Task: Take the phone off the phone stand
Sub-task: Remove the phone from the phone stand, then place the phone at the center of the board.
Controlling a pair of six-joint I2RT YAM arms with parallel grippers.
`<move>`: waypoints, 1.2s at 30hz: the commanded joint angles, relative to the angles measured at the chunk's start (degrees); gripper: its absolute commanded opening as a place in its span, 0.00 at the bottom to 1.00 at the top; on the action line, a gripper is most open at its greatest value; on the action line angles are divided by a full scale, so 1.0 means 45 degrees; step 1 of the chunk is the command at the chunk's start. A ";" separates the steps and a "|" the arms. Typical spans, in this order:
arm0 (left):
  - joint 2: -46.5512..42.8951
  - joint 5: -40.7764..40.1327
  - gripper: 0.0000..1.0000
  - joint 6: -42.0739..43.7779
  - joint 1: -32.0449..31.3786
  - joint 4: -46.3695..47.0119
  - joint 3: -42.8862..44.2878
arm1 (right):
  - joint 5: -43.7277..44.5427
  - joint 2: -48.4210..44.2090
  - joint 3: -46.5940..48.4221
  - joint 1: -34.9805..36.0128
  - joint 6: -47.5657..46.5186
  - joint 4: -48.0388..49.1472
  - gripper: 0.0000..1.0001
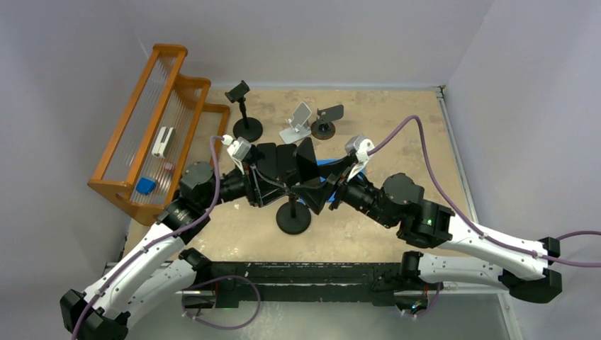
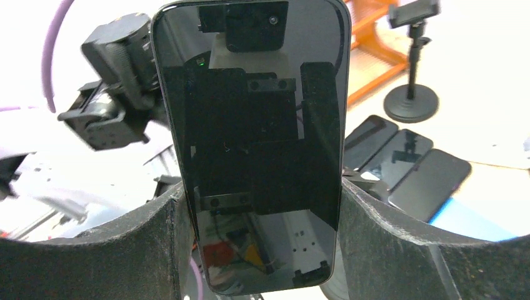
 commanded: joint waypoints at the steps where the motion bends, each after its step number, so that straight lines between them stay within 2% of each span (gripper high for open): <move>1: -0.0127 0.0163 0.46 0.0261 0.0069 -0.0756 0.0908 | 0.2206 -0.0097 0.0839 -0.0018 0.0253 0.0426 0.00; 7: -0.0572 0.0115 0.60 0.0395 0.0063 -0.1585 0.1235 | 0.4047 0.0799 0.1568 -0.0285 0.0104 0.0295 0.00; 12: -0.1233 -0.0262 0.68 0.0637 0.0075 -0.2424 0.1507 | 0.2333 0.1319 0.2210 -0.3281 0.0576 0.0552 0.00; 18: -0.2214 -0.1558 0.78 0.1497 0.0066 -0.3555 0.1721 | 0.1233 0.2742 0.2678 -0.6024 0.1277 0.0638 0.00; 23: -0.3346 -0.3051 0.80 0.2515 0.0056 -0.4457 0.1740 | 0.0296 0.4845 0.2465 -0.7756 0.1924 0.0767 0.00; 27: -0.4319 -0.3562 0.80 0.3290 0.0071 -0.4808 0.1415 | -0.0212 0.6897 0.2730 -0.8657 0.2068 0.1080 0.00; 33: -0.5241 -0.3800 0.78 0.3780 0.0057 -0.5279 0.0803 | -0.1041 1.0142 0.3740 -0.8729 0.2169 0.1165 0.00; 36: -0.5816 -0.3822 0.78 0.3835 0.0061 -0.5369 0.0414 | -0.0847 1.1316 0.3980 -0.8729 0.2057 0.1493 0.00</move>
